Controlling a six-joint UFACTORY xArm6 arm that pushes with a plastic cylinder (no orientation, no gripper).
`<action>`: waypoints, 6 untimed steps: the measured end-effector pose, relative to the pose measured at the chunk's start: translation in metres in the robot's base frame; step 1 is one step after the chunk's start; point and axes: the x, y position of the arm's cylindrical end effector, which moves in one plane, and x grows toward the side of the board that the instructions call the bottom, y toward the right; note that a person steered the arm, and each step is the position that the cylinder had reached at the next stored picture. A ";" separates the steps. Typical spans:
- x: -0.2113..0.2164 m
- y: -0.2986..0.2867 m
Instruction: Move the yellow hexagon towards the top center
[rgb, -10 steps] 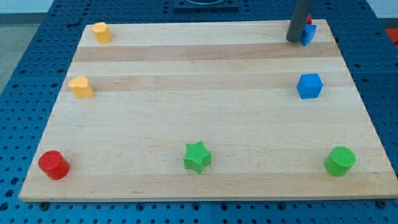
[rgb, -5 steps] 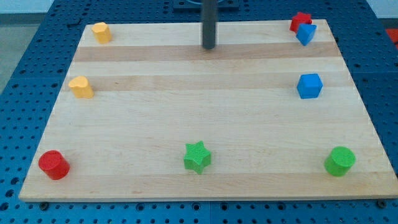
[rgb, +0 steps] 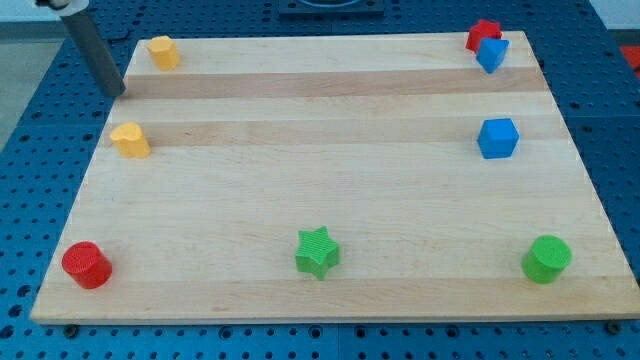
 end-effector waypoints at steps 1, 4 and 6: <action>-0.025 0.000; -0.060 0.002; -0.069 0.054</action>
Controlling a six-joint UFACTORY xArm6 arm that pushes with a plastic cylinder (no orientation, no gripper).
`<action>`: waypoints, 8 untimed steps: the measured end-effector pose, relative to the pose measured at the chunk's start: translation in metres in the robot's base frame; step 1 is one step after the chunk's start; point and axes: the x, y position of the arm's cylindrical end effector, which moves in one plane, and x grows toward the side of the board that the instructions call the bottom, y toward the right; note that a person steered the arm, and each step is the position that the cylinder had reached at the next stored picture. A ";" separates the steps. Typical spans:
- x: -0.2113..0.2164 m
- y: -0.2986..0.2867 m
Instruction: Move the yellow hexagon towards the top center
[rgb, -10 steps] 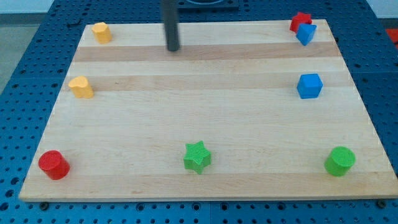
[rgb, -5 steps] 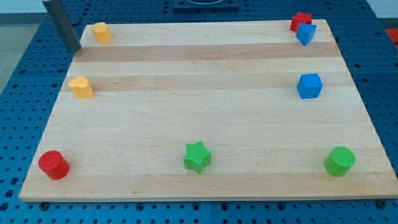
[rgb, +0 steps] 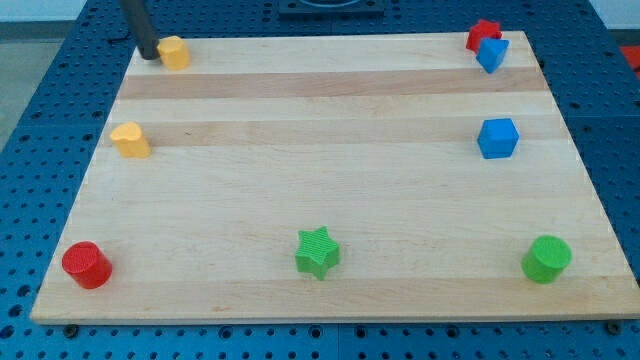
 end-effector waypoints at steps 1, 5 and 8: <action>0.000 0.047; -0.010 0.100; 0.002 0.090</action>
